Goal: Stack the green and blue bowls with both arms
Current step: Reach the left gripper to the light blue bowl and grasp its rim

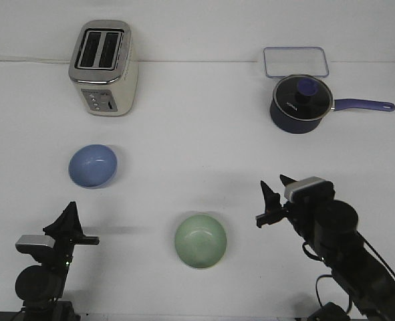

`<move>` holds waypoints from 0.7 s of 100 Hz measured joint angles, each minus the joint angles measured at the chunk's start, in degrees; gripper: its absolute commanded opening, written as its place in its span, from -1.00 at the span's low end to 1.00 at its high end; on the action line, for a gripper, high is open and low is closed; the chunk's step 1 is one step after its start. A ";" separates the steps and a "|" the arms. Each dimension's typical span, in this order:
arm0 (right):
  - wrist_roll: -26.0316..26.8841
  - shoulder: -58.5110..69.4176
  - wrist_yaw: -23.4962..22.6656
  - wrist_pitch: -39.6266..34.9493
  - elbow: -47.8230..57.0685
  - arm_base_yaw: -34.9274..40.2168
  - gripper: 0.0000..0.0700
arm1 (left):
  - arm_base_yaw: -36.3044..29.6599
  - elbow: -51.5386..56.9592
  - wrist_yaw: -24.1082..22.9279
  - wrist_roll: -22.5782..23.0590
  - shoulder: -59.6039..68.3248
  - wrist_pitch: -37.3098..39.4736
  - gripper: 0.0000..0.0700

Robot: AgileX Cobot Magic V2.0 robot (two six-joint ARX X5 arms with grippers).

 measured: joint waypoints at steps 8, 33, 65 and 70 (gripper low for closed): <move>-0.72 -6.78 1.84 2.27 -5.09 0.00 -0.04 | 0.00 0.04 -0.04 -3.45 0.00 0.22 -0.97; 0.17 -22.69 5.18 2.54 -18.05 -0.09 -0.04 | 0.00 3.32 -1.55 -12.07 0.68 -2.75 -0.96; 1.25 -25.31 5.70 -0.94 -19.41 -0.09 -0.04 | 1.51 24.20 -8.57 -13.77 22.73 -22.95 -0.96; 1.27 -25.31 5.27 -0.94 -19.41 -0.09 -0.04 | 1.88 27.82 -8.17 -13.75 28.11 -25.42 -0.94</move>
